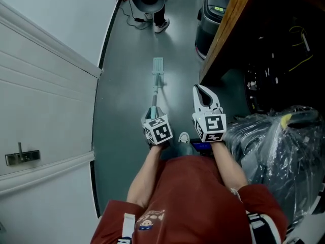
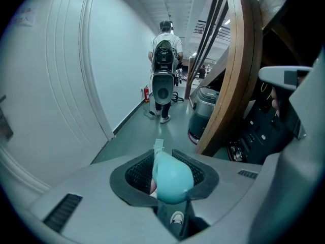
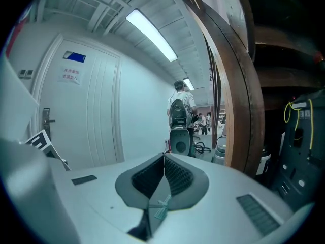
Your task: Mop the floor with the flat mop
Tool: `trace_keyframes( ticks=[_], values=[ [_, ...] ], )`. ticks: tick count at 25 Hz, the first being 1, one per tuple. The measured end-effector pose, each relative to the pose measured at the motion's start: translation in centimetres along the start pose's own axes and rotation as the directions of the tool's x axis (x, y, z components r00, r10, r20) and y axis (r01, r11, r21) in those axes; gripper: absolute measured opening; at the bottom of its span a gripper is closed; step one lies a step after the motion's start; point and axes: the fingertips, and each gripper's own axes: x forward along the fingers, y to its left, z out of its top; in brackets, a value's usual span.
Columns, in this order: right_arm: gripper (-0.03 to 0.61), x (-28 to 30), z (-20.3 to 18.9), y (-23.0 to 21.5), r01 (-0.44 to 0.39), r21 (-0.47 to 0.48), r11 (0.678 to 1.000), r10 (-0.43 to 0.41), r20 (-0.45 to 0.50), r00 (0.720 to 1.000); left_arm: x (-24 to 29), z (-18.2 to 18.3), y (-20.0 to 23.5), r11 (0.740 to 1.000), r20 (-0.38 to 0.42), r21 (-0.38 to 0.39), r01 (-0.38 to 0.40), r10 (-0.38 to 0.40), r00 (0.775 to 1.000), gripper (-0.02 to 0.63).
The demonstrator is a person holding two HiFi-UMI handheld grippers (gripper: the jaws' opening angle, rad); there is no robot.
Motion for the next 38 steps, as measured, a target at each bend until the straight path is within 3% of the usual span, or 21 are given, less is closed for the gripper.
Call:
trace_keyframes(
  ticks=[9, 19, 28, 38],
  values=[
    [0.018, -5.8, -1.0, 2.1, 0.032, 0.008, 0.999, -0.033, 0.016, 0.999, -3.5, -3.6, 1.1, 1.0, 0.011, -0.011, 0.026, -0.026, 1.0, 0.121],
    [0.018, -10.6, -3.9, 9.0, 0.035, 0.003, 0.999, -0.035, 0.0, 0.999, -7.9, -9.5, 4.1, 0.998, 0.005, 0.018, 0.063, -0.063, 0.998, 0.122],
    [0.018, -15.7, -4.0, 14.1, -0.007, -0.032, 0.999, 0.008, 0.015, 1.0, -12.6, -13.2, 5.8, 0.997, 0.024, 0.016, 0.075, -0.075, 0.997, 0.121],
    [0.018, -23.1, -6.5, 19.4, 0.01, -0.055, 0.998, -0.011, -0.019, 1.0, -18.1, -20.3, 7.7, 0.994, -0.003, 0.03, 0.103, -0.103, 0.995, 0.122]
  ],
)
